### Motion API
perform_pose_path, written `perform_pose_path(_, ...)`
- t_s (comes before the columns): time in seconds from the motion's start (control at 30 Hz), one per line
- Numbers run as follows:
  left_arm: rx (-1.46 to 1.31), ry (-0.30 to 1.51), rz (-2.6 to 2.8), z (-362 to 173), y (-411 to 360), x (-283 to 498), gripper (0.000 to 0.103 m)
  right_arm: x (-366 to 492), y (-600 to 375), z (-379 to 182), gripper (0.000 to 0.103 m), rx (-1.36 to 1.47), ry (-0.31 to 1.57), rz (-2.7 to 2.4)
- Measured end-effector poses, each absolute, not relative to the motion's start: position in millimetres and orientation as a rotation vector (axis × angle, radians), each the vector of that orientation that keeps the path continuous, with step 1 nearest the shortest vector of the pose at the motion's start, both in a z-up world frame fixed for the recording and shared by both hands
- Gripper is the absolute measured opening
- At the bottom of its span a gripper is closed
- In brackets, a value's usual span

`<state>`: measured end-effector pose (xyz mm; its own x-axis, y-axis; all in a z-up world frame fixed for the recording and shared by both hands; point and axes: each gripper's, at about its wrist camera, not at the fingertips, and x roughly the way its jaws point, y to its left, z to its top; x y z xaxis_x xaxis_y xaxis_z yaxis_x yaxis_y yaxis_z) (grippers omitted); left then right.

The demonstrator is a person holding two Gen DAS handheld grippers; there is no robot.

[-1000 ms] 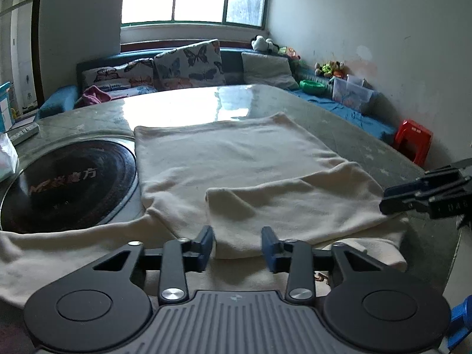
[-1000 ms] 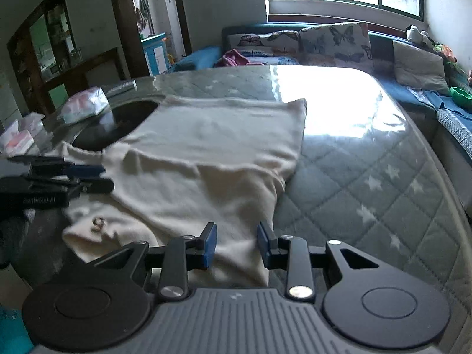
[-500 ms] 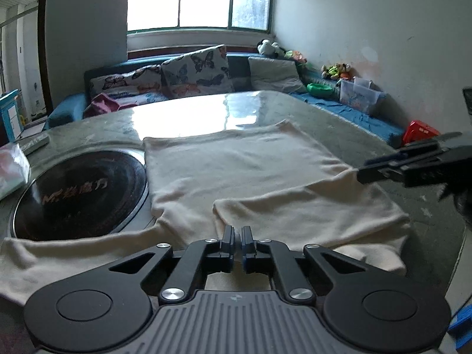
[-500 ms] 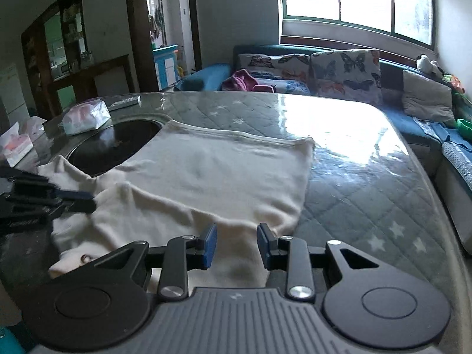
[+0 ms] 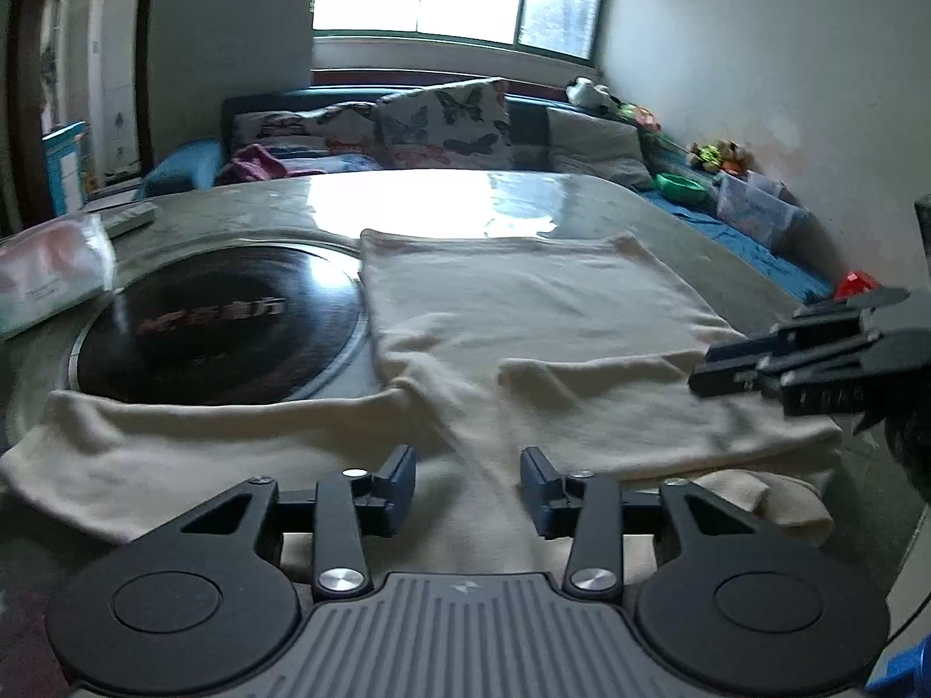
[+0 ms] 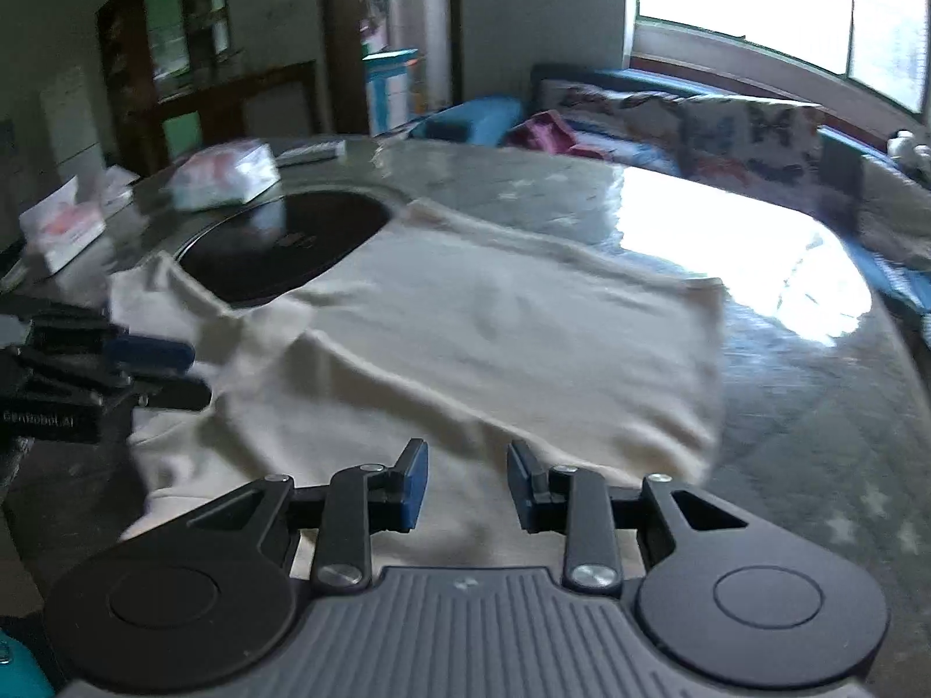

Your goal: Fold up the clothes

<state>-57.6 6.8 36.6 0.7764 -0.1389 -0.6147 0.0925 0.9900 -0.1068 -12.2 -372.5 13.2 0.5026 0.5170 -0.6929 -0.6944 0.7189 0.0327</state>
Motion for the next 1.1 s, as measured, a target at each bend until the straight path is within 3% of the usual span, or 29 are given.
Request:
perform_pose_path(0.3,-0.141,0.634,0.089,45.1,64.9,-74.6,0.069,-10.5,-317.7,11.7,0.03,-0.324,0.718,0.837)
perform_pose_path(0.9,-0.278,0.63,0.49,31.1,146.9,-77.4,0.067,-29.7,-303.4,28.4,0.03,-0.353,0.654,0.883)
perform_pose_path(1.03,-0.302,0.642,0.497,26.1,153.7,-70.8,0.059,-37.7,-312.8,33.5,0.03,-0.334,0.651,0.882)
perform_pose_path(1.1,-0.295,0.633,0.509,26.0,154.5,-68.6,0.048,-41.6,-318.3,34.9,0.03,-0.322,0.649,0.877)
